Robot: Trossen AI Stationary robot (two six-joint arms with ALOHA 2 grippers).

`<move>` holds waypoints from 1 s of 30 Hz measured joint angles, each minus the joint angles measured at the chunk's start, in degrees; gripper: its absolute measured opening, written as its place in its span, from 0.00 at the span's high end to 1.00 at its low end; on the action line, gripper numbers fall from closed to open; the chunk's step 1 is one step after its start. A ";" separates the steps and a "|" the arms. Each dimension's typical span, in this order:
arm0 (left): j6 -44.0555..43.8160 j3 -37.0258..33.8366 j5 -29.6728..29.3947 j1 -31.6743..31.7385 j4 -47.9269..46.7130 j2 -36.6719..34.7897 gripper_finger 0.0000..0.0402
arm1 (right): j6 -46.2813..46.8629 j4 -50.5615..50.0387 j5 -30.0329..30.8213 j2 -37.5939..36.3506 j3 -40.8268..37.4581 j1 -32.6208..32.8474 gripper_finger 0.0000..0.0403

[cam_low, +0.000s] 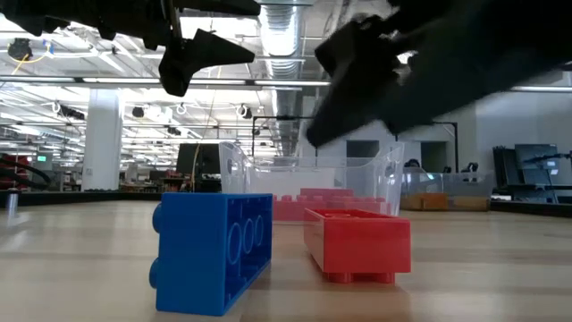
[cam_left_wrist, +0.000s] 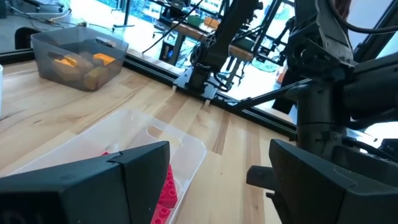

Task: Sort & place blocks by color
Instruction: Put the red block into the transparent bin

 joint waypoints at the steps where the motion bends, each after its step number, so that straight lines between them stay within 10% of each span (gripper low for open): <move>1: -0.02 0.00 0.00 0.00 -0.04 0.00 0.35 | -0.05 -0.68 -0.04 0.01 -0.01 0.09 0.34; 15: -0.11 0.00 -0.01 -0.01 -0.02 0.00 0.35 | -8.38 -1.30 1.42 0.65 -0.02 0.66 0.34; 30: -0.98 0.00 -0.21 -0.02 -0.24 0.00 0.35 | -15.40 -26.48 3.39 0.63 14.23 1.67 0.42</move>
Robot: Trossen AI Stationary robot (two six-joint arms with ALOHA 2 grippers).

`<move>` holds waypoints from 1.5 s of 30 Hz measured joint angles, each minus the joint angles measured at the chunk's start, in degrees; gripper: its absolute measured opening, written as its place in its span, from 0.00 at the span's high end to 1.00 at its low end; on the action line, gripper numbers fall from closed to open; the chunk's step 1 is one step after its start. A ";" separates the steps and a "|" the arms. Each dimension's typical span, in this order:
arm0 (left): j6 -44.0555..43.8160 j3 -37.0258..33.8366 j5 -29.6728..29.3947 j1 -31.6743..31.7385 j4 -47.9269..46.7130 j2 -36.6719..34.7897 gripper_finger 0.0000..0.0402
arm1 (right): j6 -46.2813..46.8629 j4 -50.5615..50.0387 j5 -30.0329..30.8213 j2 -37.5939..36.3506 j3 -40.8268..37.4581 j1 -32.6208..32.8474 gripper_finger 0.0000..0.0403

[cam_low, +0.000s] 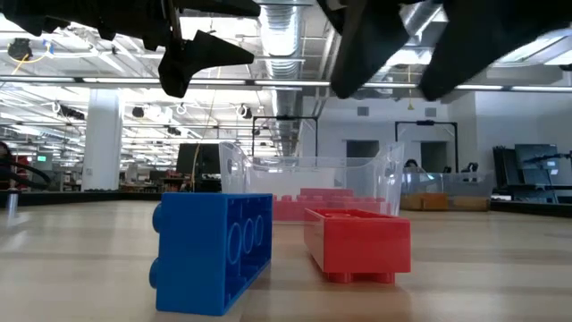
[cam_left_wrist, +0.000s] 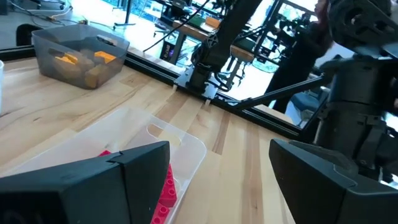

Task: Sort & place blocks by color
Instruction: Put the red block into the transparent bin

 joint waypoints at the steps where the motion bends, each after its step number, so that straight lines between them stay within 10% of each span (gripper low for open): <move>1: 0.00 0.00 0.19 0.00 0.00 0.00 0.35 | -0.50 0.15 -0.06 0.00 0.01 -0.11 0.43; 15: 0.43 0.00 -0.82 0.00 -0.02 0.00 0.35 | -4.50 1.44 -0.77 2.69 3.94 -0.60 0.42; 24: -0.42 -0.02 0.82 -0.07 -0.31 -0.02 0.35 | -5.54 -28.51 2.25 15.32 23.50 -0.05 0.42; 45: -0.46 -0.02 2.25 -0.11 0.15 -0.02 0.35 | -22.31 -23.98 -2.07 16.90 24.54 -2.04 0.42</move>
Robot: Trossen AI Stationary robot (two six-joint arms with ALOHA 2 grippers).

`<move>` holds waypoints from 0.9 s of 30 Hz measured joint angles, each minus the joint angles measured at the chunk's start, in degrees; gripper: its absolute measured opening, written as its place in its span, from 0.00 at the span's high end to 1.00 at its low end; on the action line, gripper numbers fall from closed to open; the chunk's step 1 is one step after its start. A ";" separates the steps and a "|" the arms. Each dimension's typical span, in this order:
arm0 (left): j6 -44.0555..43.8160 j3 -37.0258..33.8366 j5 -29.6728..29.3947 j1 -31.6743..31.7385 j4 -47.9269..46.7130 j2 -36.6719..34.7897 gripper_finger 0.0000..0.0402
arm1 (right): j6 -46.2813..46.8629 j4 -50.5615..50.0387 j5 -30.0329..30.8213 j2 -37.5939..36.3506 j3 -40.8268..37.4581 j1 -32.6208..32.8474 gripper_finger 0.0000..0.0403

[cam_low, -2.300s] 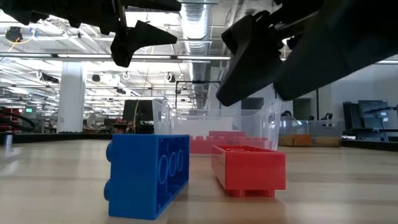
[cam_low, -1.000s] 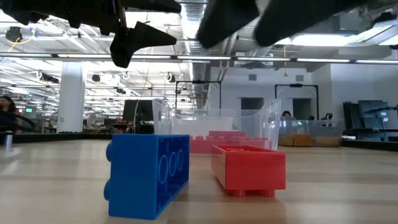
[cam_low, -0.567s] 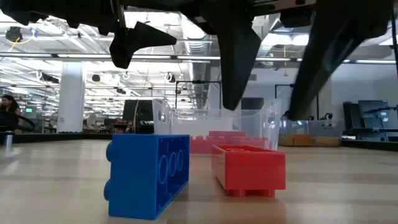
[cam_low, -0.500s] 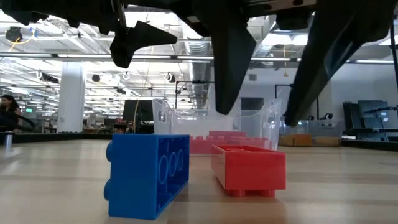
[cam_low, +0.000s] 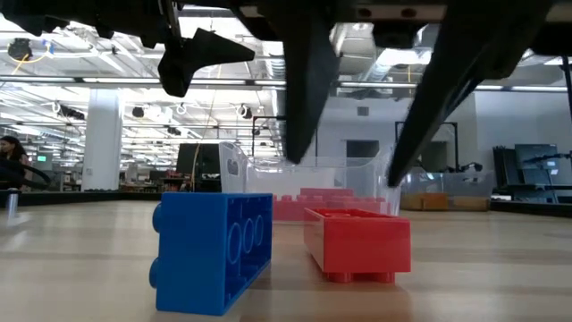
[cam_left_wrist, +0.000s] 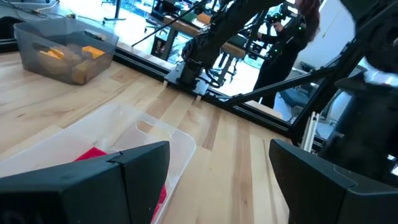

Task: Sort & place blocks by color
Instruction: Put the red block into the transparent bin

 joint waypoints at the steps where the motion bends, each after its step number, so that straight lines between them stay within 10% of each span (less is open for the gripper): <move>1: -0.02 0.00 0.00 0.00 0.02 0.00 0.35 | -0.45 1.36 0.04 -0.01 -0.74 -0.03 0.42; 27: -0.20 0.00 -0.09 0.02 -0.20 0.00 0.35 | 2.70 6.46 0.44 -0.49 -10.41 -1.70 0.50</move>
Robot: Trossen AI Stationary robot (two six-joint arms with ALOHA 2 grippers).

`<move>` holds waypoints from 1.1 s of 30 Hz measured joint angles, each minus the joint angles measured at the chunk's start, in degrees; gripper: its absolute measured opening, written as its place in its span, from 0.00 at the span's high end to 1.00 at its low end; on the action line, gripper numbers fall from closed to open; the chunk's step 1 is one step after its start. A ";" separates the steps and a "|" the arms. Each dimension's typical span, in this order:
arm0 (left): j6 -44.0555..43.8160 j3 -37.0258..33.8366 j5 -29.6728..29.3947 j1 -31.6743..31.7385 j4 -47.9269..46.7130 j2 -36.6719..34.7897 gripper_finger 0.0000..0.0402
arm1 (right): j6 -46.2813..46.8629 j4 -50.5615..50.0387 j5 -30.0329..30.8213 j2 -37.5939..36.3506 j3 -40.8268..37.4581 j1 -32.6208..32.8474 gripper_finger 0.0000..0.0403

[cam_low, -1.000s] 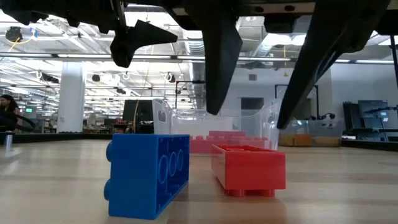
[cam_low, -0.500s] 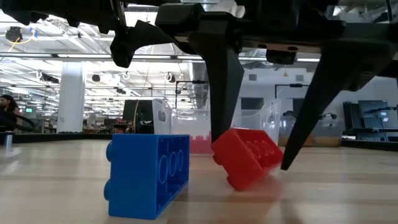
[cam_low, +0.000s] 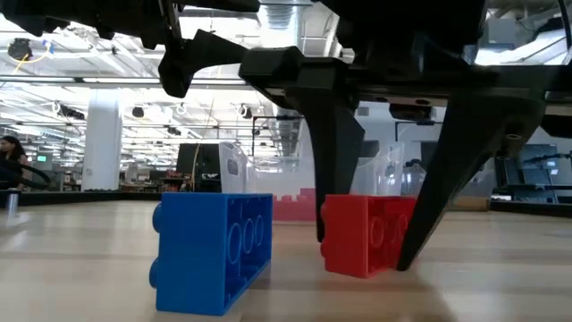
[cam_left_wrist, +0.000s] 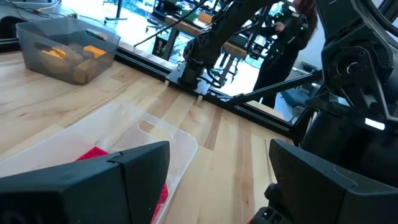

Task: Sort & place blocks by color
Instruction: Put the red block into the transparent bin

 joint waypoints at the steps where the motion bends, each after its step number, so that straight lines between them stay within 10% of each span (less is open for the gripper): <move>1: 0.00 0.00 -0.02 0.00 0.00 0.00 0.35 | 0.06 0.00 0.07 -0.02 -0.26 0.00 0.52; 9: 0.00 0.00 -0.02 -0.02 0.00 0.00 0.35 | 1.01 -1.41 0.66 0.18 0.70 0.57 0.79; 33: 0.24 0.00 0.09 -0.02 -0.15 0.02 0.35 | 12.09 -11.20 3.89 -5.49 7.29 -4.23 0.76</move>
